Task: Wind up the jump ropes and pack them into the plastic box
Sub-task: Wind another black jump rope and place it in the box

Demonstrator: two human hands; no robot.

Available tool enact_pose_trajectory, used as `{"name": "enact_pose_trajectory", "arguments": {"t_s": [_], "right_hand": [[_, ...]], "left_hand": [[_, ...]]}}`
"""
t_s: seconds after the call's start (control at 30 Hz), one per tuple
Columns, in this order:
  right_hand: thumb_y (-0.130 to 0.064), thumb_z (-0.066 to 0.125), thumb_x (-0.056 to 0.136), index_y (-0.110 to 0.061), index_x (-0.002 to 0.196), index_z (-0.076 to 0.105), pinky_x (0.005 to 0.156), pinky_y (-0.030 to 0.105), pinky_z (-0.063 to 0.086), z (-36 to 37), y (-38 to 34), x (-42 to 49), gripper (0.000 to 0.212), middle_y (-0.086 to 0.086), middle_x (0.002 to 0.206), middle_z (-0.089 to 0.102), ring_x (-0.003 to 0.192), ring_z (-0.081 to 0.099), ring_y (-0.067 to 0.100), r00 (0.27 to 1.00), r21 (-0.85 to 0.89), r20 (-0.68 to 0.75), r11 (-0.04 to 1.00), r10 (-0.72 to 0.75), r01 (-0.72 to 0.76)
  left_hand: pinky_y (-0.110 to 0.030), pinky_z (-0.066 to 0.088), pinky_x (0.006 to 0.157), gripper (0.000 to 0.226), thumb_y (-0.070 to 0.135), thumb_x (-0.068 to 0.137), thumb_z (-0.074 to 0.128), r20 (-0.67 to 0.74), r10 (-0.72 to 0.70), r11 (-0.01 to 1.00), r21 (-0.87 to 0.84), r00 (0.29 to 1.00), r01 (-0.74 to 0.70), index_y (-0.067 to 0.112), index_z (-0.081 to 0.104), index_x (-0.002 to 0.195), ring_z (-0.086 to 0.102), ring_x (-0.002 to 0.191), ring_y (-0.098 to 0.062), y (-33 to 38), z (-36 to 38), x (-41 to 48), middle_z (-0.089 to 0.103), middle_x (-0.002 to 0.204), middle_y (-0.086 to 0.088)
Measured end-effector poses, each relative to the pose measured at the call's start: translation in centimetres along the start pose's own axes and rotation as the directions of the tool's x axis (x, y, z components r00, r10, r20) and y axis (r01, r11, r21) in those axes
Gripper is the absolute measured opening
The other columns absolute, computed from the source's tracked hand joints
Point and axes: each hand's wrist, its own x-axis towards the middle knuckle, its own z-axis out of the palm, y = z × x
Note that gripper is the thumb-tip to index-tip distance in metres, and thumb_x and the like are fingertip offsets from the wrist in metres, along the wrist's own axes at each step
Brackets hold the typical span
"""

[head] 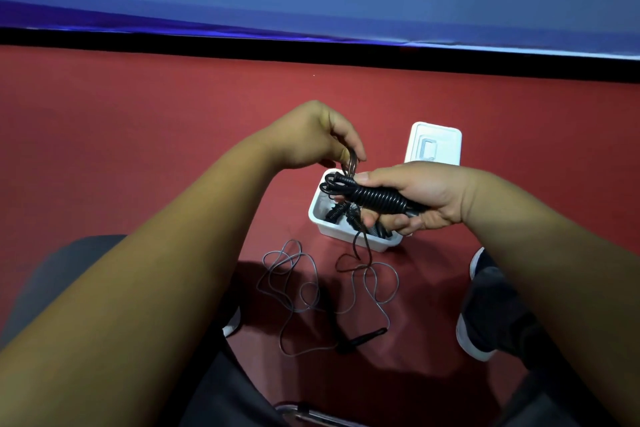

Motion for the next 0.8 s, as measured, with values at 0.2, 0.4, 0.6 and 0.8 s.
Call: {"name": "enact_pose_trajectory", "arguments": {"t_s": [0.2,0.4,0.6,0.8], "right_hand": [[-0.049,0.054,0.108,-0.014,0.125,0.066,0.041,0.019,0.042,-0.4,0.1,0.9,0.041,0.011,0.089,0.076,0.056,0.061,0.012,0.952,-0.161,-0.305,0.987,-0.029,-0.021],[-0.053,0.052,0.109,-0.016,0.121,0.062,0.054,0.026,0.057,-1.1,0.5,1.8,0.039,0.007,0.093,0.079,0.064,0.072,0.013,0.890,0.022,-0.456,1.000,0.023,-0.014],[-0.055,0.056,0.106,-0.019,0.111,0.060,0.044,0.020,0.039,-0.8,-0.1,2.6,0.036,-0.002,0.075,0.064,0.055,0.053,0.008,0.862,0.204,-0.504,0.976,0.043,0.070],[-0.075,0.064,0.092,-0.023,0.099,0.062,0.044,0.018,0.023,-0.1,-0.4,2.7,0.053,-0.006,0.073,0.060,0.051,0.042,0.007,0.813,0.267,-0.583,0.942,-0.008,0.201]], "left_hand": [[-0.019,0.055,0.086,0.029,0.000,0.083,0.082,-0.031,0.045,0.968,0.247,0.999,-0.036,0.027,0.083,0.093,0.075,0.086,-0.003,0.2,-0.1,0.5,0.080,0.086,0.009],[-0.023,0.058,0.091,0.038,0.000,0.086,0.078,-0.025,-0.008,0.957,0.291,1.000,0.015,0.025,0.079,0.114,0.074,0.092,0.000,-0.5,0.5,1.0,0.080,0.096,0.013],[-0.033,0.058,0.077,0.036,0.021,0.074,0.092,-0.173,-0.064,0.868,0.477,0.983,0.140,0.025,0.070,0.103,0.067,0.069,0.000,-1.1,1.5,1.7,0.074,0.082,0.011],[-0.029,0.054,0.069,0.031,0.048,0.086,0.082,-0.212,-0.123,0.884,0.420,0.970,0.204,0.019,0.074,0.080,0.071,0.064,-0.013,-1.7,2.1,2.0,0.073,0.065,0.002]]}}
